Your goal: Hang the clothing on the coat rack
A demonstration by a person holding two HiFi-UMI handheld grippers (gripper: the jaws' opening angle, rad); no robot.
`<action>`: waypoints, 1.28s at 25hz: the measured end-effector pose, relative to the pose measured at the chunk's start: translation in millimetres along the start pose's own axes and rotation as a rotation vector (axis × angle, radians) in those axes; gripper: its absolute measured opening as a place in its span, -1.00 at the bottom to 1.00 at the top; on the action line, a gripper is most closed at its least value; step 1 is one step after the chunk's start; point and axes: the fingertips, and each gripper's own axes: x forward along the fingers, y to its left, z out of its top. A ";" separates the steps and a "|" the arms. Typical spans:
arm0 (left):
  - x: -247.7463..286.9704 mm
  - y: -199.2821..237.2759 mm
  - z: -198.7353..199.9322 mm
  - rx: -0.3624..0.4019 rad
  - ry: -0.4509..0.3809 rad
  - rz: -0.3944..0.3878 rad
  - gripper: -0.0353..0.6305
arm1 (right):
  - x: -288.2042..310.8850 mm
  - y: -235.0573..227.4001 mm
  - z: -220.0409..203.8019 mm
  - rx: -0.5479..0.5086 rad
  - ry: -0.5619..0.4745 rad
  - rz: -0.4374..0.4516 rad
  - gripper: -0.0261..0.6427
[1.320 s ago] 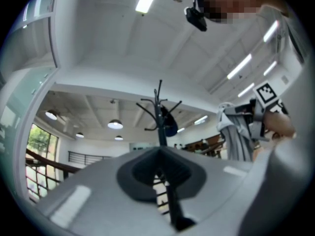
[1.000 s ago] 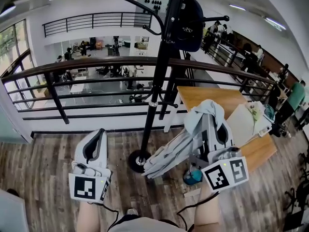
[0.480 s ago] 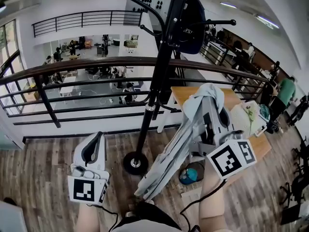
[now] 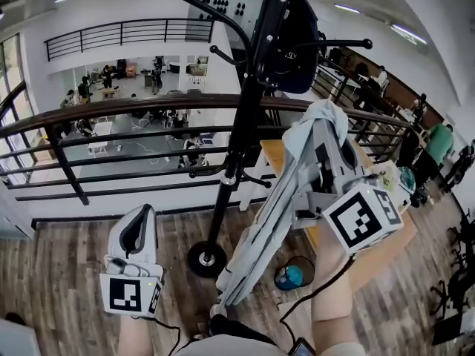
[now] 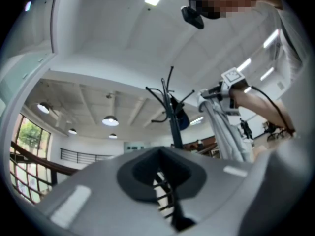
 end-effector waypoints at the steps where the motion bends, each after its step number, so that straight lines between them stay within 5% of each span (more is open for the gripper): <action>1: 3.0 4.1 2.2 0.001 -0.007 0.009 -0.87 | 8.9 -0.4 4.1 -0.004 -0.006 0.012 -0.91; 15: 24.0 26.4 -2.4 0.023 0.011 0.079 -0.87 | 93.7 -29.3 25.9 0.051 -0.029 0.035 -0.91; 32: 34.3 37.1 -14.5 0.024 0.026 0.122 -0.87 | 111.6 12.8 13.6 0.009 0.019 0.196 -0.91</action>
